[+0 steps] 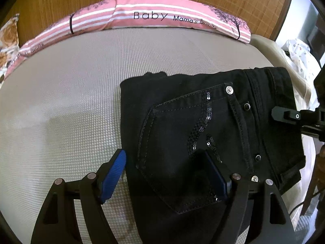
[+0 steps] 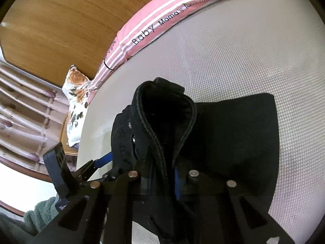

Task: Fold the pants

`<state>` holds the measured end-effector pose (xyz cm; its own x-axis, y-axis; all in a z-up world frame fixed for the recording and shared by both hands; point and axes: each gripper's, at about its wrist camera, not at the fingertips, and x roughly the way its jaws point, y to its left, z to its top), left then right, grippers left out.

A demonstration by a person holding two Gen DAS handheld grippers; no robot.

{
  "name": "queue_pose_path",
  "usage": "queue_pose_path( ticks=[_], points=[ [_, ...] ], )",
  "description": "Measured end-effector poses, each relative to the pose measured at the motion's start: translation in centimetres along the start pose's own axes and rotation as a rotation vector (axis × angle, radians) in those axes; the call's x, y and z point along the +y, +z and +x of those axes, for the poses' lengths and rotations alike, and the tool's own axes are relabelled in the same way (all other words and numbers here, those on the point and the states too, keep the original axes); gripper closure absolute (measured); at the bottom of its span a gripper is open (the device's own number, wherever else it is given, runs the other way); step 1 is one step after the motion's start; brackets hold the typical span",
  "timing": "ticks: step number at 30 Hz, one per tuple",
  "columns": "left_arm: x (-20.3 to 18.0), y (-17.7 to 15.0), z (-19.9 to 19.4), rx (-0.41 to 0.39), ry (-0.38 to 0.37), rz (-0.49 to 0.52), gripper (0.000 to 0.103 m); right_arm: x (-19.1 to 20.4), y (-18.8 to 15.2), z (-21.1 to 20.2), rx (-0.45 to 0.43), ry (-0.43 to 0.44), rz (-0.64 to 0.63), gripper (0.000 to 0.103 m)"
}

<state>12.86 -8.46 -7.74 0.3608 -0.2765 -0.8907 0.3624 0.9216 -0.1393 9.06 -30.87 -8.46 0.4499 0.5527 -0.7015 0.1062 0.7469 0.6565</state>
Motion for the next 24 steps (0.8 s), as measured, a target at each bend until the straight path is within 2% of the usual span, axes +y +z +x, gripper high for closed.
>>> queue_pose_path(
  ticks=[4,10,18,24],
  points=[
    [-0.6,0.2,-0.9,-0.029,0.02,0.03,0.027,1.4,0.0,-1.0,-0.025,-0.012,-0.023,0.09],
    [-1.4,0.8,-2.1,-0.059,0.005,0.054,0.027,1.7,0.1,-3.2,-0.065,-0.022,-0.025,0.092],
    [-3.5,1.2,-1.7,-0.059,-0.005,0.11,0.027,-2.6,-0.1,-4.6,-0.099,-0.062,0.084,0.092],
    [-4.3,0.6,-0.7,-0.028,-0.005,0.157,0.027,-5.7,-0.6,-4.1,-0.106,-0.085,0.143,0.093]
  ],
)
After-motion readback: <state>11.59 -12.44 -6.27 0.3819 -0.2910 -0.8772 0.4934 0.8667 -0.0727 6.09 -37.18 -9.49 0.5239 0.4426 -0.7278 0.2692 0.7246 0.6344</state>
